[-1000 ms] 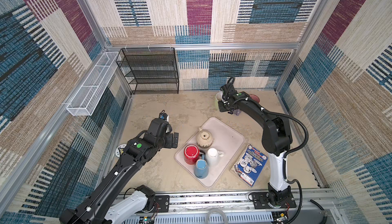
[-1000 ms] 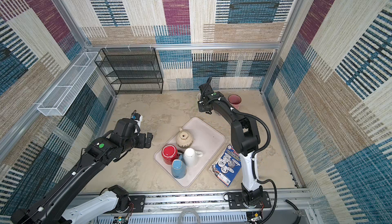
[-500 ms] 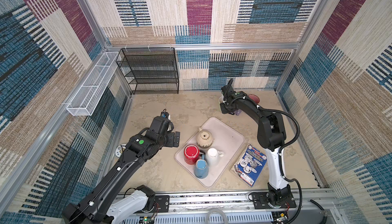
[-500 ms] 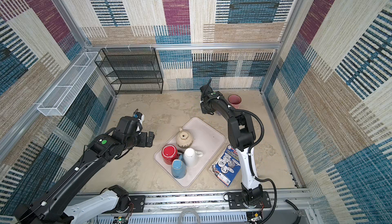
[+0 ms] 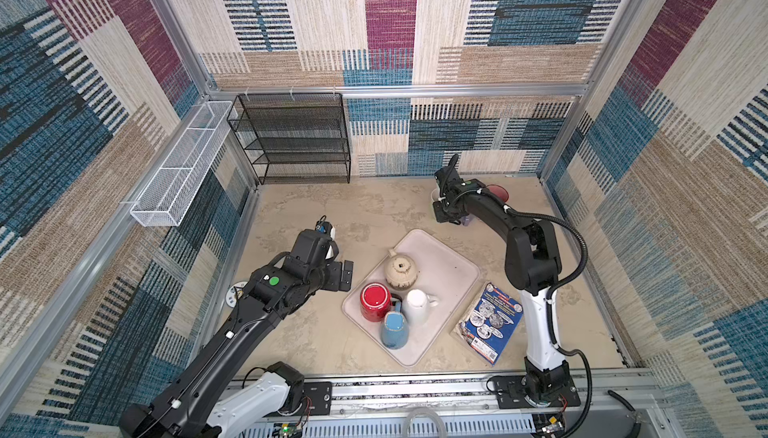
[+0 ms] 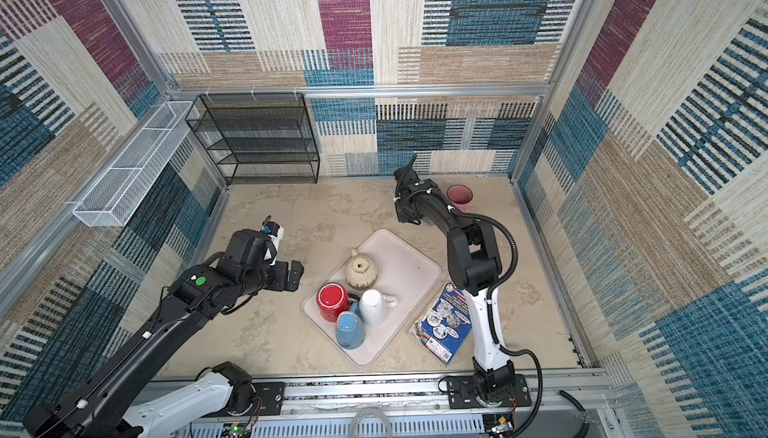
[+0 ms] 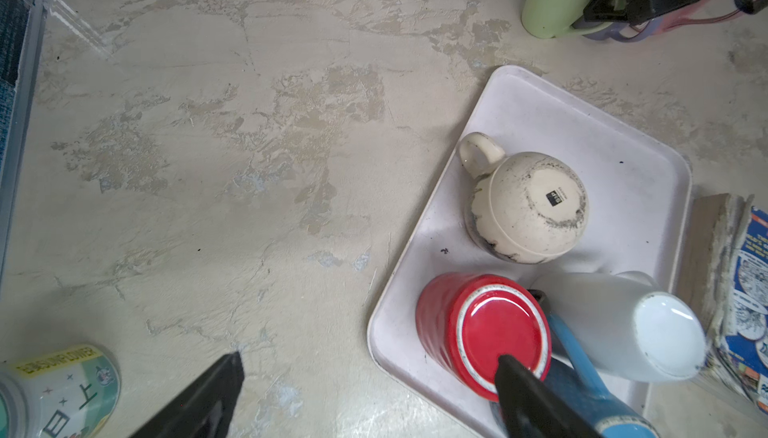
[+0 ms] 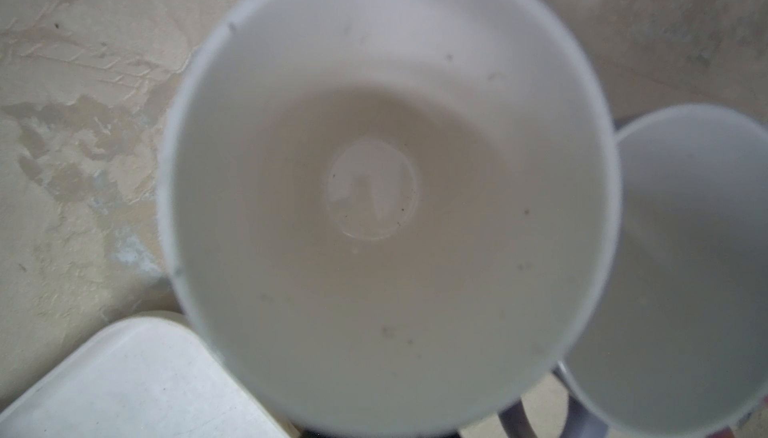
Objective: Turn the mug right side up
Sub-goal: 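Lower the light green mug onto the table and open the right gripper, then move the right gripper over the cream mug while the left gripper nears the red mug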
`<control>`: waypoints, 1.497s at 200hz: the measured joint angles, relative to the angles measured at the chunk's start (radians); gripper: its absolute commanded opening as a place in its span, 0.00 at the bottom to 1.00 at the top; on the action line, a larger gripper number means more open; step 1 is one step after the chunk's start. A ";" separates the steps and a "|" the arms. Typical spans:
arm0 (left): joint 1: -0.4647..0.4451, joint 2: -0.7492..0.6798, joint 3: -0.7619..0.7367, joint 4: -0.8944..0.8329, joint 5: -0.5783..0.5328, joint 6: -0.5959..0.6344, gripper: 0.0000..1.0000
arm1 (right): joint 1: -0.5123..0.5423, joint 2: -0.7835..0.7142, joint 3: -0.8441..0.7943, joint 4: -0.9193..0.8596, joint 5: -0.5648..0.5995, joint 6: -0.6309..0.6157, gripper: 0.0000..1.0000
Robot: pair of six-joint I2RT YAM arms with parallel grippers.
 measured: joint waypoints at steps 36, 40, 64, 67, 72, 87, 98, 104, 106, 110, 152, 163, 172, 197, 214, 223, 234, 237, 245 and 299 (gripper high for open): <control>0.000 -0.011 -0.002 0.000 0.016 0.004 1.00 | 0.000 0.002 0.002 0.002 0.000 0.001 0.22; 0.000 -0.011 -0.003 0.000 0.016 0.004 1.00 | 0.000 0.003 0.002 0.005 0.000 0.001 0.24; 0.000 -0.011 -0.003 0.000 0.018 0.004 1.00 | 0.000 0.012 0.003 0.014 -0.011 0.001 0.33; 0.000 -0.011 -0.003 0.000 0.018 0.004 1.00 | 0.000 0.013 0.004 0.014 -0.011 0.001 0.34; 0.000 -0.011 -0.003 0.000 0.018 0.004 1.00 | 0.000 0.013 0.006 0.014 -0.011 0.001 0.36; 0.000 -0.010 -0.003 0.000 0.018 0.004 1.00 | 0.000 0.013 0.008 0.016 -0.012 0.001 0.42; 0.000 -0.009 -0.003 0.000 0.018 0.004 1.00 | 0.000 0.011 0.005 0.019 -0.016 0.000 0.46; 0.000 -0.008 -0.003 0.000 0.018 0.004 1.00 | 0.000 0.010 0.002 0.019 -0.020 0.000 0.47; 0.000 -0.007 -0.003 0.000 0.018 0.004 1.00 | 0.000 0.009 0.001 0.019 -0.020 0.000 0.47; 0.000 -0.006 -0.003 0.000 0.018 0.004 1.00 | 0.000 0.007 -0.001 0.019 -0.019 0.000 0.48; 0.000 0.002 -0.003 0.000 0.043 0.009 0.98 | 0.004 -0.023 -0.024 0.027 -0.037 0.001 0.53; 0.000 0.012 -0.003 0.000 0.043 0.011 0.97 | 0.006 -0.039 -0.037 0.028 -0.037 0.001 0.54; 0.000 0.021 -0.002 0.000 0.044 0.012 0.97 | 0.008 -0.053 -0.049 0.032 -0.037 0.001 0.55; 0.000 0.039 0.003 0.000 0.045 0.015 0.96 | 0.010 -0.105 -0.100 0.051 -0.037 0.001 0.57; 0.000 0.050 0.012 -0.001 0.047 0.015 0.95 | 0.011 -0.158 -0.157 0.079 -0.037 0.005 0.58; 0.000 0.058 0.020 -0.002 0.051 0.015 0.95 | 0.011 -0.192 -0.194 0.095 -0.036 0.009 0.58; 0.000 0.068 0.031 -0.002 0.061 0.017 0.94 | 0.012 -0.236 -0.242 0.115 -0.036 0.015 0.58; 0.000 0.071 0.034 -0.002 0.068 0.018 0.94 | 0.013 -0.248 -0.255 0.122 -0.035 0.016 0.58; 0.000 0.080 0.042 -0.002 0.071 0.022 0.92 | 0.014 -0.281 -0.291 0.143 -0.034 0.019 0.58; -0.001 0.150 0.068 -0.005 0.154 0.021 0.76 | 0.064 -0.517 -0.552 0.304 -0.038 0.054 0.59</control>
